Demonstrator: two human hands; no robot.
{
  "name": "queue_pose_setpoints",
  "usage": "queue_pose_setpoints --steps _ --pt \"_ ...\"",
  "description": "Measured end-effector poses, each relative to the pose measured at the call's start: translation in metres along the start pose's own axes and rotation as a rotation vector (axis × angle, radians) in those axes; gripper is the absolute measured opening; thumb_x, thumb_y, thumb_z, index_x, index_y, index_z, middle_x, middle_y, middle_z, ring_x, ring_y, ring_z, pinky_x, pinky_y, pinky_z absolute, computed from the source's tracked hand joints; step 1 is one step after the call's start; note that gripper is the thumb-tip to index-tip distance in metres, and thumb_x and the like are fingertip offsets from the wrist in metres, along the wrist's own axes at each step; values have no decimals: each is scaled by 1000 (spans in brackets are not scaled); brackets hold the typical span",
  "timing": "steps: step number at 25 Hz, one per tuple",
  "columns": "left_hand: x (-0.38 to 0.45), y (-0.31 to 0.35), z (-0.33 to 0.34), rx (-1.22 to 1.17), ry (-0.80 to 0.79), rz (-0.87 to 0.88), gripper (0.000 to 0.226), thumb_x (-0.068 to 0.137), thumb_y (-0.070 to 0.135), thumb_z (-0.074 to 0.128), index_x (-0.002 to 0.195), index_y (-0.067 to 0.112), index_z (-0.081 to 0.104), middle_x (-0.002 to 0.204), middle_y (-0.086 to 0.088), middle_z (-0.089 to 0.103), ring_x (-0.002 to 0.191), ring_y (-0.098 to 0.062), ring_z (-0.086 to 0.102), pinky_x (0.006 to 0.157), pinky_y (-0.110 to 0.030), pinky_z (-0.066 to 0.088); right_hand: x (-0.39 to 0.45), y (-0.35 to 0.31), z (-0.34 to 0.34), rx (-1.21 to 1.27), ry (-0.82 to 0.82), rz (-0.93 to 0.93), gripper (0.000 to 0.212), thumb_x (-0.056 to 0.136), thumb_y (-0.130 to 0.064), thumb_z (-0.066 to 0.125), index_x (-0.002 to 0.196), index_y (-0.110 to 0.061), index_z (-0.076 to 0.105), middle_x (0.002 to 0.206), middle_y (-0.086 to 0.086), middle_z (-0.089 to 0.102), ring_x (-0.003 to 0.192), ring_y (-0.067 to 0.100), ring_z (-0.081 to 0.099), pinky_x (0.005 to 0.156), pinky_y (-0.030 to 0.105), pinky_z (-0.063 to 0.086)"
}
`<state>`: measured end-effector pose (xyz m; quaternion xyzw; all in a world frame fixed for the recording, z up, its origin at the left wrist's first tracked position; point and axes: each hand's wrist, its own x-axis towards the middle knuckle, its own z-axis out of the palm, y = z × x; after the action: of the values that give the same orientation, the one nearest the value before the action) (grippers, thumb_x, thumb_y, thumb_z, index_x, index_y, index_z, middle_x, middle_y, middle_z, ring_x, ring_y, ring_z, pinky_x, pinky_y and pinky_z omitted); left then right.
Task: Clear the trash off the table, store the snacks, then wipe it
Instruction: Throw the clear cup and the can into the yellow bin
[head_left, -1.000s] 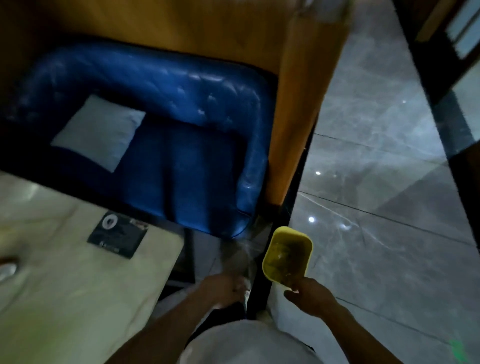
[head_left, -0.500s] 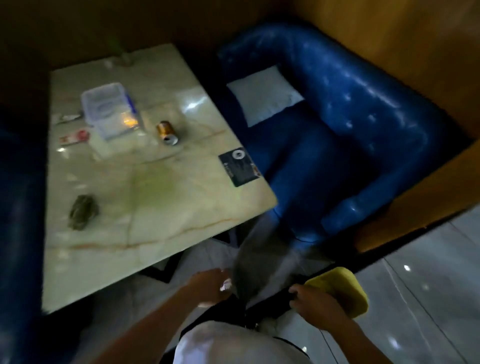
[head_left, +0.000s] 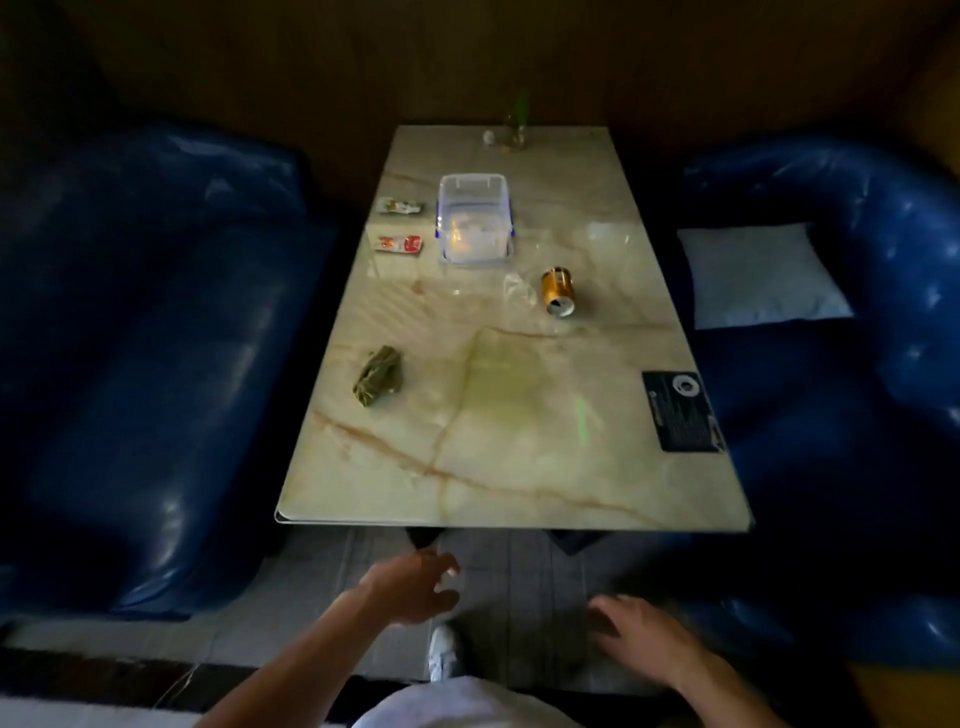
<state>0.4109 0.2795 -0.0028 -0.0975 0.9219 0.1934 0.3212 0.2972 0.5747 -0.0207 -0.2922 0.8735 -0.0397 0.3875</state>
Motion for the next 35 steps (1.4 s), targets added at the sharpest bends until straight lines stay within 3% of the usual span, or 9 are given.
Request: queue_pose_setpoints --steps 7,12,20,29,35 --pt "16 -90 -43 48 -47 -36 44 91 49 49 131 31 50 131 1 61 120 -19 58 97 -33 47 58 -52 -44 -25 12 23 42 90 -45 51 130 -30 51 136 2 57 125 19 54 100 29 43" --pt "41 -112 -81 112 -87 -44 46 91 52 48 133 31 46 131 -1 60 120 -22 56 99 -38 47 78 -65 -73 13 9 62 37 89 -43 54 125 -30 54 129 1 62 115 20 59 91 29 47" --pt "115 -88 -129 169 -151 8 50 93 49 50 137 27 45 136 -4 58 125 -24 53 101 -39 43 118 -46 -119 21 -34 96 42 82 -44 55 123 -35 54 127 2 63 112 21 60 88 28 46" --pt "220 -46 -226 66 -132 30 51 91 45 57 135 21 49 131 -6 63 121 -26 57 103 -36 44 204 8 -241 -38 -17 67 44 88 -40 55 130 -28 52 130 4 62 116 22 58 90 28 45" --pt "297 -22 -296 -114 -11 -32 61 82 42 70 136 22 47 128 -8 64 116 -26 59 101 -34 45 276 29 -327 -22 166 6 64 81 -43 67 138 -26 42 134 8 56 122 24 56 97 38 49"
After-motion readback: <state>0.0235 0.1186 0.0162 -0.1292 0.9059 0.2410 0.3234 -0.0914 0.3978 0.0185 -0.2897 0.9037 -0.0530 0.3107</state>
